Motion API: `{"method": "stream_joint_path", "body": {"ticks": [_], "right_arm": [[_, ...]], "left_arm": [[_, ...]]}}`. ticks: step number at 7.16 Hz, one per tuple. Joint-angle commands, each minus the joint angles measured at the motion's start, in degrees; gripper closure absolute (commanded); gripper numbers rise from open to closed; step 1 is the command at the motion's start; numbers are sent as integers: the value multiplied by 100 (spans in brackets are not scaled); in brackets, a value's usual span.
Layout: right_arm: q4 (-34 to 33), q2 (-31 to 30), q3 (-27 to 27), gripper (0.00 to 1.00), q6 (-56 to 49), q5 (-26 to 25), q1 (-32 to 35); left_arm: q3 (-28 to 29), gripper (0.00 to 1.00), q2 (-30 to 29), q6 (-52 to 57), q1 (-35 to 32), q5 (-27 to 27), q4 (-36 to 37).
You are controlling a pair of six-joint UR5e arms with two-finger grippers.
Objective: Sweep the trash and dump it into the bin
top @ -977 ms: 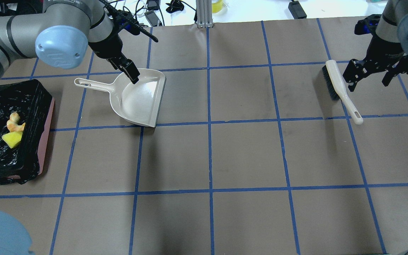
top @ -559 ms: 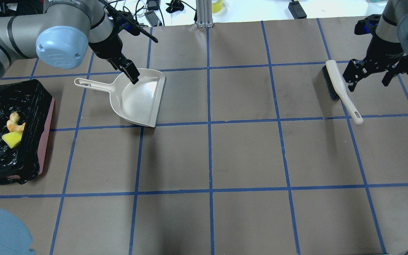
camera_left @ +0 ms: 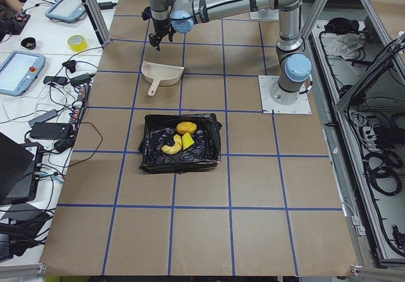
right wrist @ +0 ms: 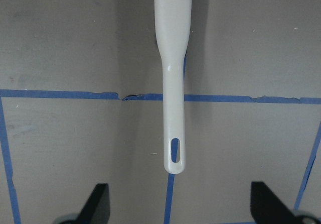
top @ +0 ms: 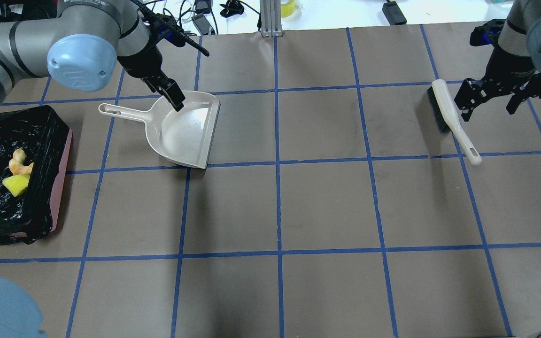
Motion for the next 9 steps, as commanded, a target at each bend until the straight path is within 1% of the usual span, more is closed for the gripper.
{"method": "stream_joint_path", "body": {"ticks": [1, 4, 6, 7, 8, 9], "right_arm": [[-4, 4, 0, 0, -7, 0, -2], [-4, 4, 0, 0, -7, 0, 7], [5, -5, 0, 0, -7, 0, 7], [5, 4, 8, 0, 2, 17, 7], [5, 21, 17, 0, 10, 44, -2], [5, 30, 17, 0, 10, 35, -2]], "left_arm": [[0, 11, 11, -6, 6, 2, -6], [0, 11, 29, -172, 6, -15, -24], [26, 11, 55, -1074, -20, -7, -24], [18, 7, 151, -1705, -82, 11, -59], [35, 3, 326, -2051, -82, 203, -381], [61, 3, 624, -2072, -82, 326, -854]]}}
